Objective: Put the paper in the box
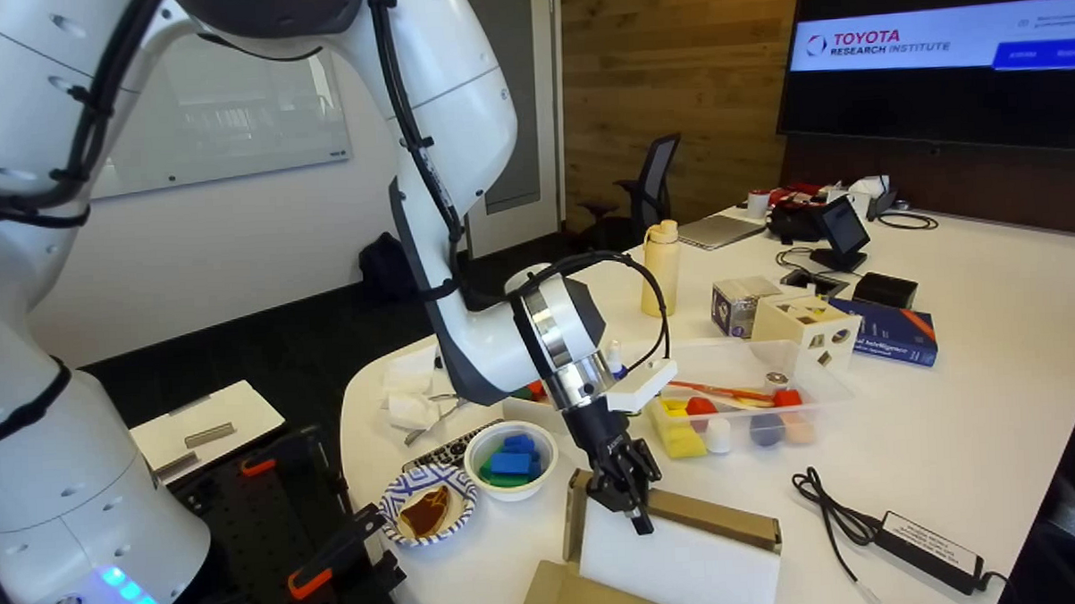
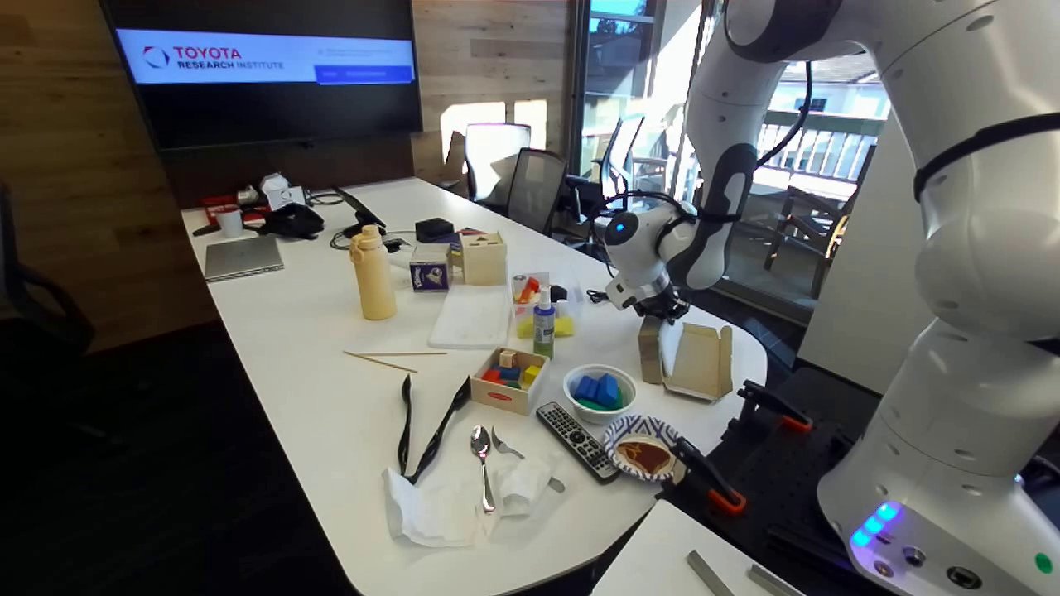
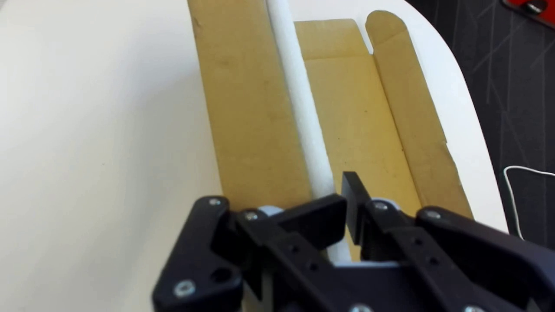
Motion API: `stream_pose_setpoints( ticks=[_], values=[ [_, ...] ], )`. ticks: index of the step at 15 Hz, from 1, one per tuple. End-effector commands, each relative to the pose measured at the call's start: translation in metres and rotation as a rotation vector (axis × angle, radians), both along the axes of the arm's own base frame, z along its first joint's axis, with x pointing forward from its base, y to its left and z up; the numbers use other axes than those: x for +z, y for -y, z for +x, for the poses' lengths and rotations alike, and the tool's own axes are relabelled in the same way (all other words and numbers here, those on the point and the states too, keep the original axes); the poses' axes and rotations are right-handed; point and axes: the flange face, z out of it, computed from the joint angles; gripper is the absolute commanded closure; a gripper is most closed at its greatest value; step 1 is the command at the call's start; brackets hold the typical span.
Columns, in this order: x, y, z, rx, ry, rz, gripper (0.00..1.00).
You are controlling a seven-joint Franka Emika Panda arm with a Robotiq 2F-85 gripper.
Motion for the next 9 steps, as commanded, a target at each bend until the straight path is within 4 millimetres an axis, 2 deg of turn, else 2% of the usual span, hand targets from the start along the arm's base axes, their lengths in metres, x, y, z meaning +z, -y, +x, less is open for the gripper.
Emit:
stream_pose_setpoints(
  ticks=[1,6,8,9],
  values=[
    [0.001,-0.003,0.0,0.015,0.035,0.028,0.6],
    [0.006,-0.006,0.002,0.036,0.072,0.075,0.23],
    [0.012,-0.006,-0.003,0.028,0.084,0.084,0.06],
    [0.016,-0.006,-0.006,0.02,0.09,0.082,0.01]
  ],
)
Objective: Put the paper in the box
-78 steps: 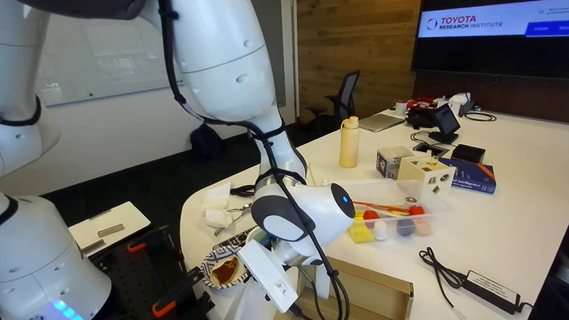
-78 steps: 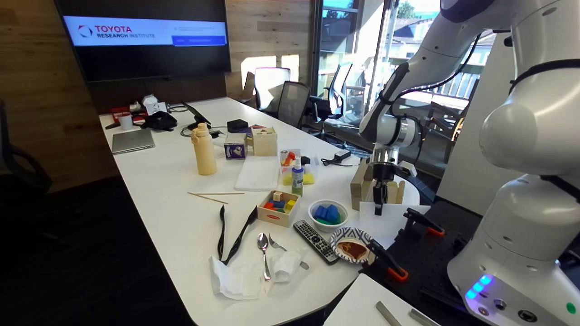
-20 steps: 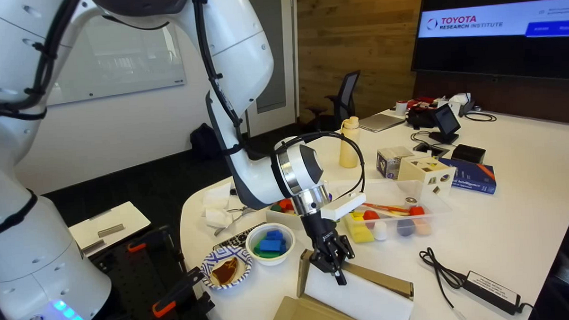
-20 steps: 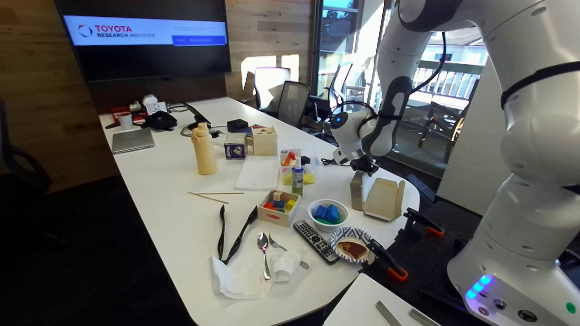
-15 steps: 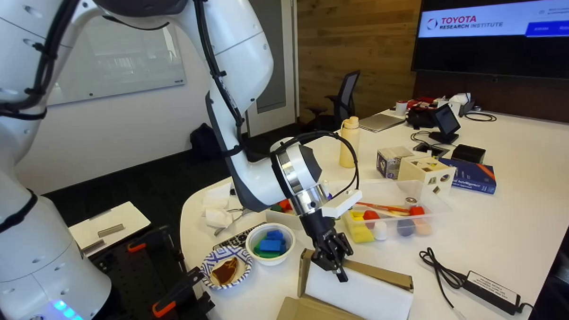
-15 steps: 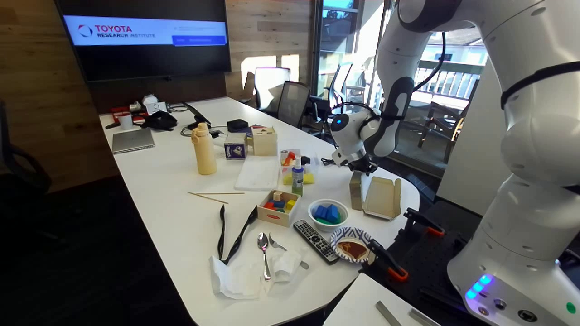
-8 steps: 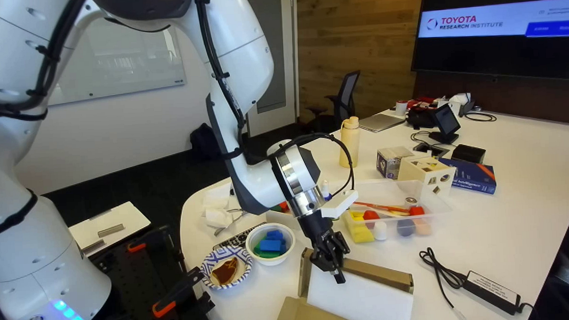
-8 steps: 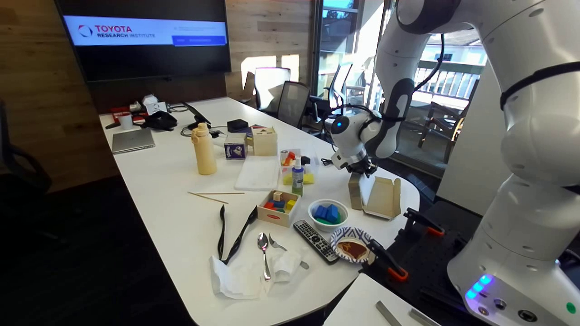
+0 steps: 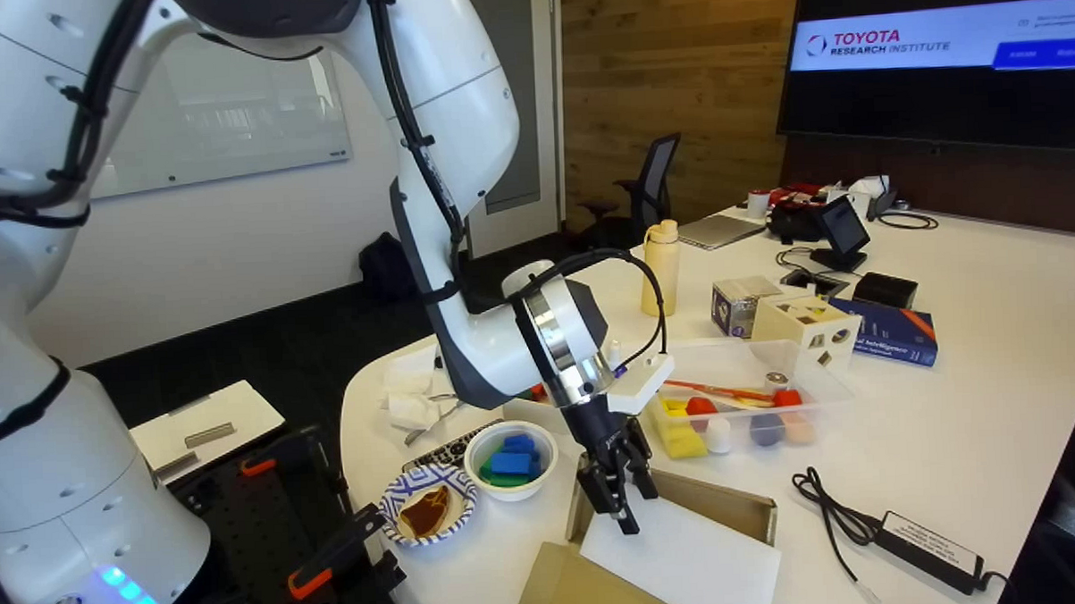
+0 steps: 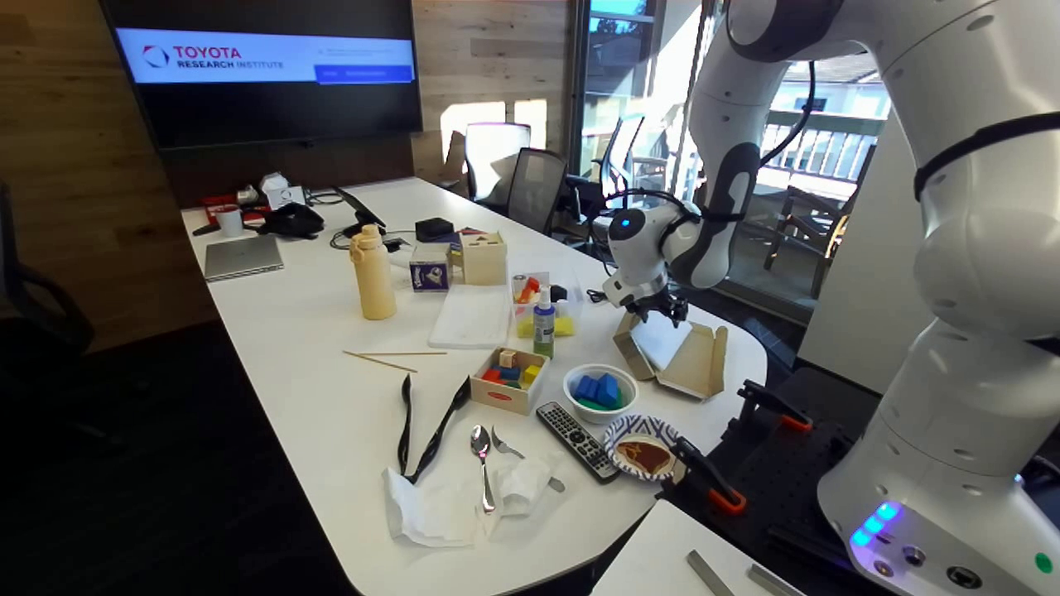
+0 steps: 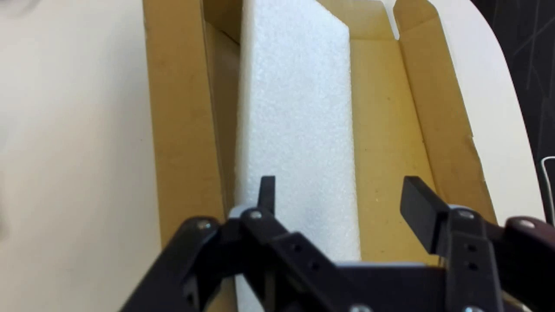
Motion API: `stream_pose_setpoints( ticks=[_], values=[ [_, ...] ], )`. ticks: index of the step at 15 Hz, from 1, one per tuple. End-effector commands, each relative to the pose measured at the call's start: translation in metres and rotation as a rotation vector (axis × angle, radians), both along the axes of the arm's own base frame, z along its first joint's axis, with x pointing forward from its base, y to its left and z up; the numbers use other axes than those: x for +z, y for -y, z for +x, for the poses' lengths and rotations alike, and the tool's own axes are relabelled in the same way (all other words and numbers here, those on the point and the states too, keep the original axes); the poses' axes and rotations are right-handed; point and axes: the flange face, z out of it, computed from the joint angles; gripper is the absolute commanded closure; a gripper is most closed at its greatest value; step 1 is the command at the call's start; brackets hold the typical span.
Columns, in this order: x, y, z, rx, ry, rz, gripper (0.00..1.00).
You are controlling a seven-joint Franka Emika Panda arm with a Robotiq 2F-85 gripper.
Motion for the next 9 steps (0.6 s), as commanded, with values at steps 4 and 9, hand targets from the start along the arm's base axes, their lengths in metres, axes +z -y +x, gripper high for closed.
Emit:
stream_pose_setpoints(
  ticks=[4,9],
  values=[
    [0.02,0.002,-0.015,-0.043,0.047,0.017,0.0],
    [0.036,0.004,-0.034,-0.102,0.003,0.006,0.0]
  ],
)
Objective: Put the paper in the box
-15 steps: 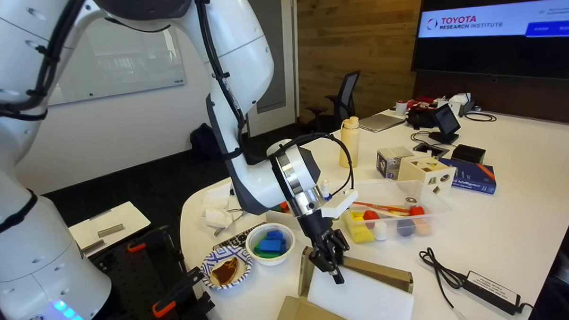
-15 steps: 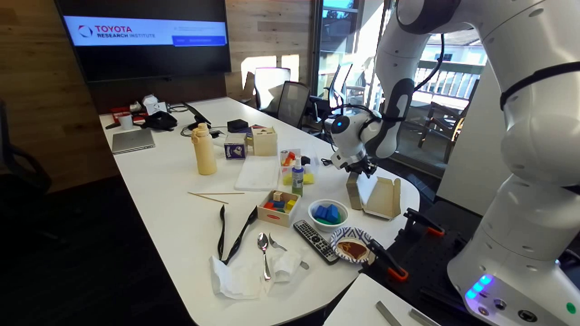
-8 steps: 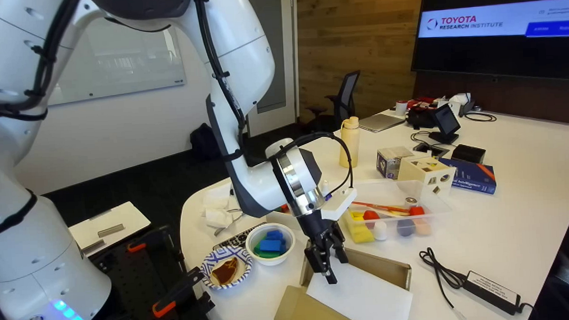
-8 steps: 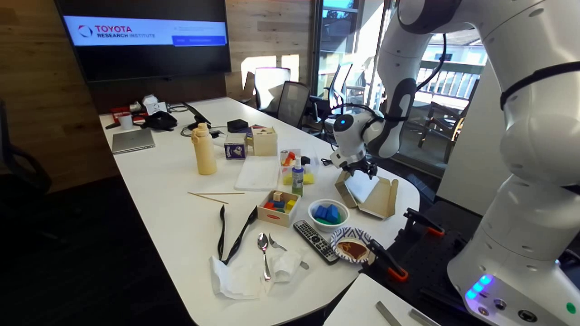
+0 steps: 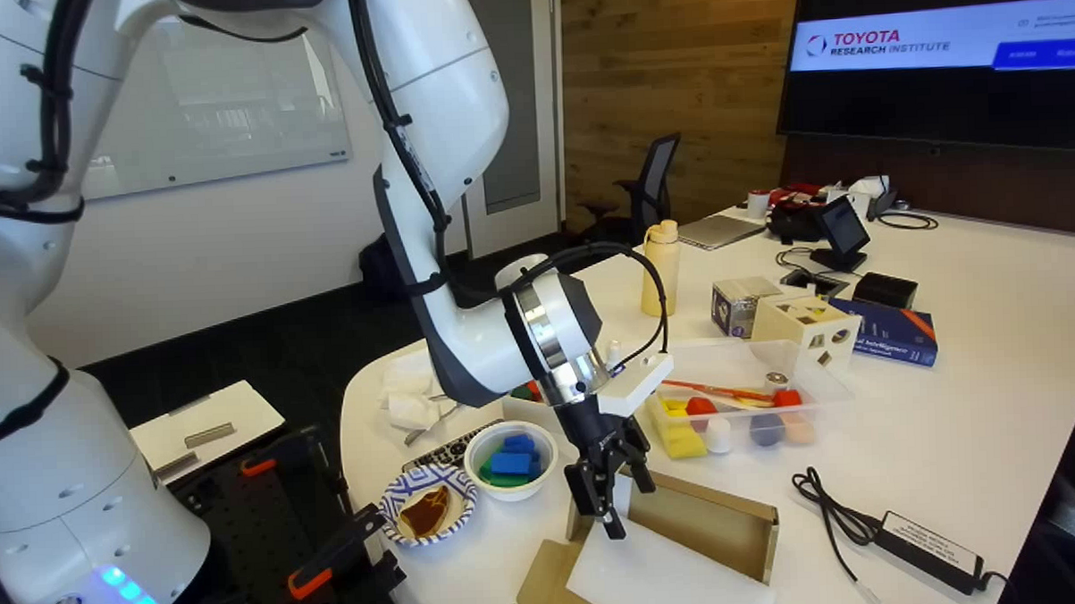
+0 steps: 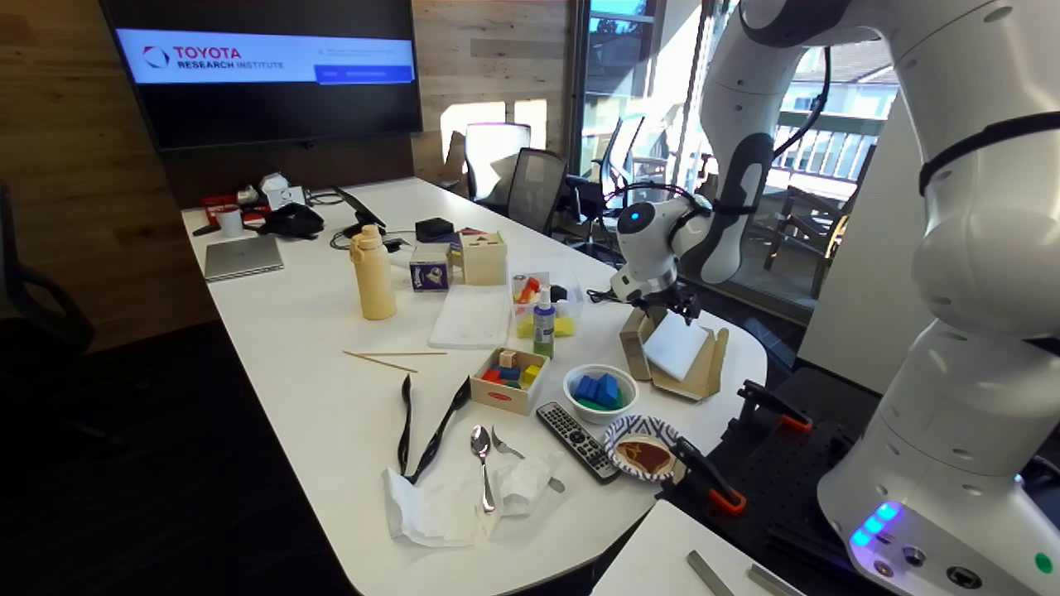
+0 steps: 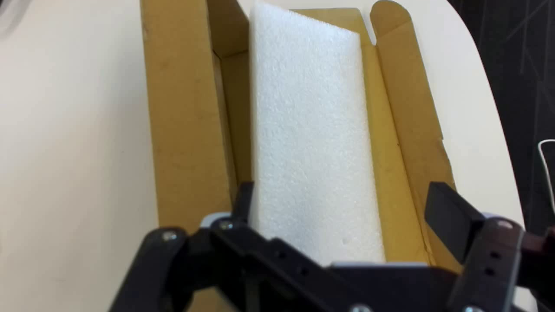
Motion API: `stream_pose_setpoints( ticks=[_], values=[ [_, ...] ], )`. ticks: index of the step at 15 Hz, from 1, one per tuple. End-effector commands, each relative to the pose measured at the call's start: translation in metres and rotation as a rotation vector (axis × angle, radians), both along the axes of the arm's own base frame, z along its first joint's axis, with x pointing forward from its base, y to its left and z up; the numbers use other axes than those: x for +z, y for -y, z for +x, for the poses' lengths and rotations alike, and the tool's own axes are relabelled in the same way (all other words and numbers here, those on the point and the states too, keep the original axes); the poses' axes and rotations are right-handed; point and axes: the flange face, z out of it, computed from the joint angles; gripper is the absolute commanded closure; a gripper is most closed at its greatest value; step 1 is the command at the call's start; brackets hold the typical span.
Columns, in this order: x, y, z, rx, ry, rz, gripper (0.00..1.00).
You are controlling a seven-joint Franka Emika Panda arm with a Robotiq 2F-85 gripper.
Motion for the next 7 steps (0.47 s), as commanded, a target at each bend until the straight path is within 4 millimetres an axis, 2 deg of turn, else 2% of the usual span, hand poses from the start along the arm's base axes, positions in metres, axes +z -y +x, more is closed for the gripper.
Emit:
stream_pose_setpoints(
  ticks=[1,4,7],
  values=[
    [0.024,-0.001,-0.022,-0.069,-0.029,-0.004,0.0],
    [0.031,0.0,-0.026,-0.1,-0.068,-0.012,0.0],
    [0.037,0.001,-0.021,-0.094,-0.099,-0.016,0.0]
  ],
)
